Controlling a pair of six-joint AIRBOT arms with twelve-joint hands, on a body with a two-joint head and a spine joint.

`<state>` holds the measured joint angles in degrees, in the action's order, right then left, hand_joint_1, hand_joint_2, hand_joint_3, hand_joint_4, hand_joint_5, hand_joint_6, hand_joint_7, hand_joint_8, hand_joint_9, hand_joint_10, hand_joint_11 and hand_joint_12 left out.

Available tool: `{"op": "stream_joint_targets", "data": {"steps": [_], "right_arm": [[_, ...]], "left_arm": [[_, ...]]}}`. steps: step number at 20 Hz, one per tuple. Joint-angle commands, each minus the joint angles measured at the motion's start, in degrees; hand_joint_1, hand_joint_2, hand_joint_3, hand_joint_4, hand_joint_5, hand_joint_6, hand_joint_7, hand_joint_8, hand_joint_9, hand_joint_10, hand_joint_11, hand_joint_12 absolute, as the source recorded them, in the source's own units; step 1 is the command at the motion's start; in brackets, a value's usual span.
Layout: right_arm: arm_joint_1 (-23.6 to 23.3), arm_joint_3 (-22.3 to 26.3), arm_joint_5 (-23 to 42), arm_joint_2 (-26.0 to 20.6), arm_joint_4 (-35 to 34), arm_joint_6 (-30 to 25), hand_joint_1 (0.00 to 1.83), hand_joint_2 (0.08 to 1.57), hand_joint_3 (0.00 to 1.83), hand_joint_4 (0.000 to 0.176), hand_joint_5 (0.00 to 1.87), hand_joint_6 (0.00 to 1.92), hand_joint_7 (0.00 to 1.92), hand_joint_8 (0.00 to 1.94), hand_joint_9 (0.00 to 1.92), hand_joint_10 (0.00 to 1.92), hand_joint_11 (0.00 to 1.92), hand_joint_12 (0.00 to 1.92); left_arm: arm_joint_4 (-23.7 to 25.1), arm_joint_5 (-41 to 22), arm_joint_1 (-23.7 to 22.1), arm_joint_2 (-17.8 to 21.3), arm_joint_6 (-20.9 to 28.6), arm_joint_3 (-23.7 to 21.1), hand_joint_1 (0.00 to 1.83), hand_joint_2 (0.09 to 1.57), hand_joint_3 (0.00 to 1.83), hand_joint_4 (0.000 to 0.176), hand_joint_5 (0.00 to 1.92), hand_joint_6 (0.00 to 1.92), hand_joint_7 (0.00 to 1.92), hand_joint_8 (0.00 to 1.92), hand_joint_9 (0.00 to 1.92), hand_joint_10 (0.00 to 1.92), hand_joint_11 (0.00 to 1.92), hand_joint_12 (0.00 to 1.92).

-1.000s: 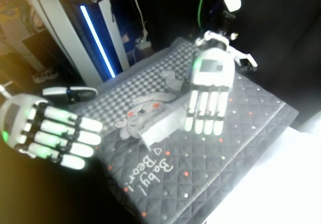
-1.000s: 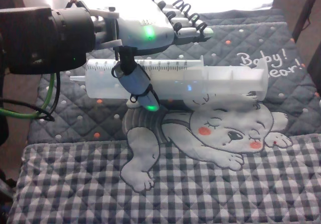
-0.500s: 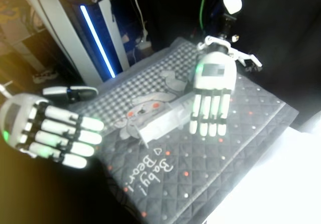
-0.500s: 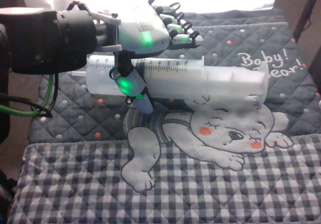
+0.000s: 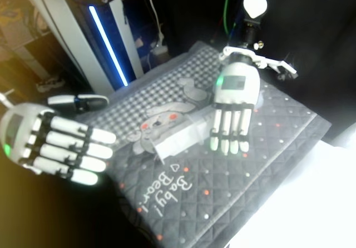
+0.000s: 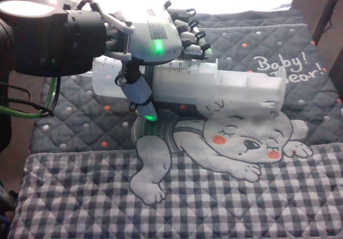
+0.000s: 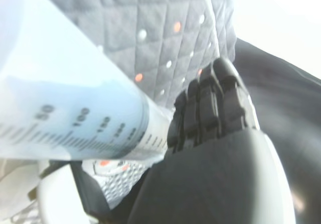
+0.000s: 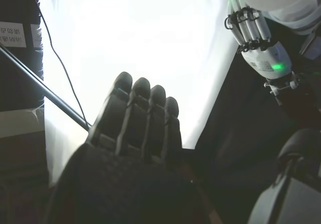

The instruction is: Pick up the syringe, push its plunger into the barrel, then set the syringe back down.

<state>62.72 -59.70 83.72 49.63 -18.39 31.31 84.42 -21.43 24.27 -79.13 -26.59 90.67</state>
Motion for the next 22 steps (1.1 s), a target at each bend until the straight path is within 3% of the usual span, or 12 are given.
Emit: {"op": "stream_joint_targets", "data": {"steps": [1, 3, 4, 6, 9, 14, 16, 17, 18, 19, 20, 22], "right_arm": [[-0.23, -0.31, 7.51, -0.32, -0.53, -0.65, 0.76, 0.66, 0.00, 0.000, 0.31, 0.01, 0.34, 0.01, 0.31, 0.01, 0.23, 0.02], [-0.23, -0.31, 7.51, -0.32, -0.53, -0.66, 0.76, 0.67, 0.00, 0.000, 0.31, 0.01, 0.35, 0.01, 0.31, 0.01, 0.23, 0.02], [-0.23, -0.30, 7.51, -0.32, -0.53, -0.66, 0.76, 0.67, 0.00, 0.000, 0.31, 0.01, 0.35, 0.01, 0.31, 0.01, 0.23, 0.02], [-0.23, -0.17, 7.52, -0.33, -0.54, -0.73, 0.78, 0.66, 0.00, 0.000, 0.31, 0.00, 0.34, 0.00, 0.31, 0.01, 0.24, 0.02], [-0.23, -0.09, 7.55, -0.35, -0.53, -0.78, 0.76, 0.66, 0.00, 0.000, 0.31, 0.00, 0.36, 0.01, 0.33, 0.01, 0.26, 0.02], [-0.24, -0.08, 7.65, -0.35, -0.50, -0.78, 0.80, 0.66, 0.00, 0.000, 0.31, 0.00, 0.35, 0.00, 0.32, 0.00, 0.25, 0.02], [-0.24, -0.07, 7.68, -0.35, -0.50, -0.78, 0.79, 0.66, 0.00, 0.000, 0.30, 0.00, 0.36, 0.00, 0.32, 0.00, 0.25, 0.01], [-0.24, -0.06, 7.69, -0.35, -0.50, -0.78, 0.80, 0.66, 0.00, 0.000, 0.31, 0.00, 0.37, 0.01, 0.33, 0.01, 0.25, 0.01], [-0.23, -0.03, 7.70, -0.35, -0.50, -0.78, 0.81, 0.66, 0.00, 0.000, 0.32, 0.00, 0.39, 0.02, 0.35, 0.01, 0.26, 0.02], [-0.23, -0.02, 7.70, -0.36, -0.50, -0.78, 0.81, 0.66, 0.00, 0.000, 0.32, 0.00, 0.39, 0.02, 0.35, 0.01, 0.26, 0.02], [-0.23, 0.02, 7.72, -0.38, -0.50, -0.78, 0.82, 0.66, 0.00, 0.000, 0.32, 0.00, 0.38, 0.01, 0.34, 0.01, 0.26, 0.01], [-0.23, 0.09, 7.74, -0.44, -0.50, -0.79, 0.79, 0.67, 0.00, 0.000, 0.31, 0.00, 0.37, 0.00, 0.34, 0.00, 0.26, 0.01]], "left_arm": [[0.87, 0.41, 0.38, -0.70, -1.54, 0.34, 0.83, 0.79, 0.00, 0.000, 0.27, 0.00, 0.35, 0.01, 0.37, 0.02, 0.08, 0.91], [0.73, 0.50, 0.82, -1.05, -1.54, 0.48, 0.93, 0.83, 0.00, 0.000, 0.46, 0.01, 0.59, 0.01, 0.66, 0.03, 0.40, 0.79], [0.54, 0.47, 1.28, -1.29, -1.54, 0.51, 0.93, 0.83, 0.00, 0.000, 0.46, 0.01, 0.59, 0.01, 0.66, 0.03, 0.40, 0.79], [-0.68, -0.14, 2.24, -1.83, -1.54, 0.67, 0.98, 0.85, 0.00, 0.000, 0.64, 0.00, 0.77, 0.00, 0.89, 0.01, 0.66, 0.66], [-0.87, -0.40, 2.74, -1.97, -1.54, 0.68, 1.00, 0.89, 0.00, 0.000, 0.64, 0.00, 0.74, 0.00, 0.75, 0.00, 0.56, 0.47], [-0.57, -0.72, 3.21, -1.76, -1.54, 0.49, 0.97, 0.85, 0.00, 0.000, 0.53, 0.00, 0.67, 0.00, 0.69, 0.00, 0.50, 0.54], [0.17, -0.50, 3.75, -1.97, -1.54, 0.42, 1.07, 0.89, 0.00, 0.000, 0.60, 0.00, 0.76, 0.01, 0.85, 0.02, 0.64, 0.66], [0.72, -0.26, 4.00, -2.10, -1.54, 0.21, 1.16, 0.94, 0.00, 0.000, 0.79, 0.02, 0.87, 0.01, 0.96, 0.03, 0.71, 0.75], [0.86, -0.15, 4.19, -2.22, -1.54, 0.16, 1.39, 1.06, 0.00, 0.000, 0.95, 0.59, 1.16, 0.66, 1.16, 0.75, 0.88, 1.11], [0.91, -0.12, 4.22, -2.22, -1.54, 0.16, 1.39, 1.06, 0.00, 0.000, 0.95, 0.59, 1.16, 0.66, 1.16, 0.75, 0.88, 1.11], [0.98, -0.01, 4.28, -2.22, -1.54, 0.16, 1.39, 1.06, 0.00, 0.000, 0.93, 0.87, 1.14, 0.69, 1.14, 0.88, 0.91, 1.10], [0.76, 0.24, 4.35, -2.17, -1.54, 0.28, 1.39, 1.07, 0.00, 0.000, 0.87, 1.01, 1.10, 0.77, 1.10, 1.00, 0.91, 1.16]]}}
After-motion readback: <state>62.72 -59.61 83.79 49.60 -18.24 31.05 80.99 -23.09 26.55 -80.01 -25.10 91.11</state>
